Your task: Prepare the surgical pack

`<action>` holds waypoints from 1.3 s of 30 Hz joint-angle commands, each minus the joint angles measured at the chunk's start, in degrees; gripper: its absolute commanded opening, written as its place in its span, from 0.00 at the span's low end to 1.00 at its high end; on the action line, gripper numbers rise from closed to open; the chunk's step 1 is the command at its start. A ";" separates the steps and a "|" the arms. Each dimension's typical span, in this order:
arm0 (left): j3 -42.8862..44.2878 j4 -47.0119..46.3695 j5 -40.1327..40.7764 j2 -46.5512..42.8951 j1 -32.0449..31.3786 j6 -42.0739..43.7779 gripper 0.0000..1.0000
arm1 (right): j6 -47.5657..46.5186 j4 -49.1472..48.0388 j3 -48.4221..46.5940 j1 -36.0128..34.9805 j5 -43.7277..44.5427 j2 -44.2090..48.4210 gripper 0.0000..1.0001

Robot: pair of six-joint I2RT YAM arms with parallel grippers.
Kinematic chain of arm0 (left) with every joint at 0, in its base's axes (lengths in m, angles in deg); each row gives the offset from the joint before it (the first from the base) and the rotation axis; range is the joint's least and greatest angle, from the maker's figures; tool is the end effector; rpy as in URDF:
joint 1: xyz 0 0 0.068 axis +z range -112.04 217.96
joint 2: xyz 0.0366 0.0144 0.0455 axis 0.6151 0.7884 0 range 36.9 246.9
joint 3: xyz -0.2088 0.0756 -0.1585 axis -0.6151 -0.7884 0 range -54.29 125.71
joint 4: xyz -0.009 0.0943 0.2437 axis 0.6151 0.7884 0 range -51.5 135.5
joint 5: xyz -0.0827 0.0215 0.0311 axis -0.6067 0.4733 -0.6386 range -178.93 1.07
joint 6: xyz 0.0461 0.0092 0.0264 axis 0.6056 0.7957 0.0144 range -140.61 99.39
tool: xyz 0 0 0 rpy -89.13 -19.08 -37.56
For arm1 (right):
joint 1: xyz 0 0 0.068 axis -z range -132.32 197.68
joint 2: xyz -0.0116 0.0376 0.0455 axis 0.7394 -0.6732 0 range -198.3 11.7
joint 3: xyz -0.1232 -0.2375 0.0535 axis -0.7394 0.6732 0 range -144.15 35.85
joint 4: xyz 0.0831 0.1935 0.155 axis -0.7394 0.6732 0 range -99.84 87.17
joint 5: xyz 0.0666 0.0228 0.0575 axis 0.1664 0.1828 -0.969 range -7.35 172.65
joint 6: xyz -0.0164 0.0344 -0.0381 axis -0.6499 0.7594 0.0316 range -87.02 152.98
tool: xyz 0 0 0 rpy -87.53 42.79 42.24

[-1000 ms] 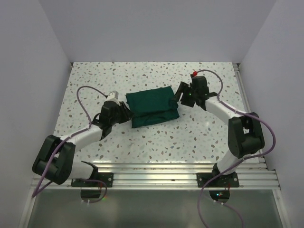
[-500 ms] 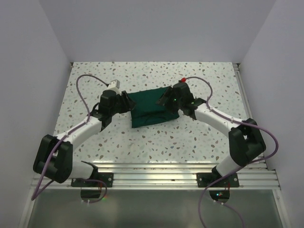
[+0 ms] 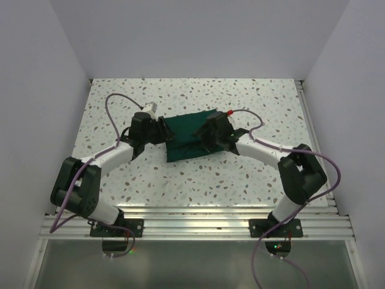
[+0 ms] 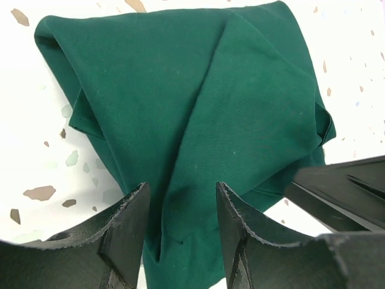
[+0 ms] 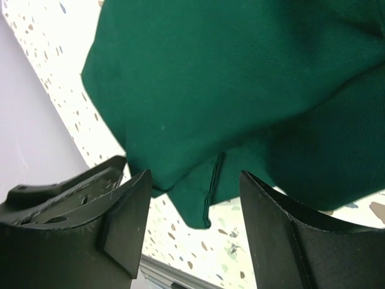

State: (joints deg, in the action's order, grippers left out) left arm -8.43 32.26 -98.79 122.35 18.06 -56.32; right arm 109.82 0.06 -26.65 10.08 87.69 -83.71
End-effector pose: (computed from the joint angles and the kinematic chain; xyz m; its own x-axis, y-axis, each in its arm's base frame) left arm 0.2962 -0.1138 0.2068 -0.6940 -0.3603 -0.6233 0.0798 0.8219 -0.5640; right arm 0.2898 0.2193 0.2192 -0.6647 0.7123 -0.2253 0.3975 0.5925 0.7007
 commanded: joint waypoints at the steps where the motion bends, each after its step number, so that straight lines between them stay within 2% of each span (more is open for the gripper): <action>1: 1.16 -0.88 -0.42 -2.38 0.56 1.95 0.51 | 3.93 -3.12 -0.69 -0.71 2.43 -1.87 0.63; 11: -2.79 2.46 3.72 -11.35 0.39 3.01 0.50 | 5.87 -4.88 -1.92 -0.89 3.75 -6.09 0.56; 16: -9.21 0.53 3.54 -17.42 -0.31 0.99 0.47 | 6.04 -4.79 -2.71 -1.15 6.12 -6.89 0.51; 21: -17.28 -4.12 4.33 -21.72 -4.09 -1.47 0.42 | 5.95 -4.18 -3.51 -1.24 7.70 -7.94 0.48; 27: -26.17 -10.28 8.19 -27.61 -9.18 -4.46 0.41 | 5.43 -4.97 -4.56 -1.24 7.71 -8.91 0.19; 28: -27.05 -12.20 9.33 -27.88 -11.02 -4.72 0.41 | 5.25 -4.97 -4.65 -1.24 7.53 -8.91 0.09; 31: -29.86 -16.59 11.96 -27.18 -14.97 -6.04 0.41 | 4.64 -4.97 -5.17 -1.51 7.09 -8.56 0.00; 39: -33.21 -30.40 17.42 -17.52 -23.51 -8.76 0.39 | 3.05 -1.54 -6.76 -2.74 6.21 -6.89 0.00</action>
State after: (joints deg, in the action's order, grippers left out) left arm -40.77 13.05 -85.92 102.07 -3.21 -63.22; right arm 113.73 -2.15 -31.11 8.44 92.65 -92.28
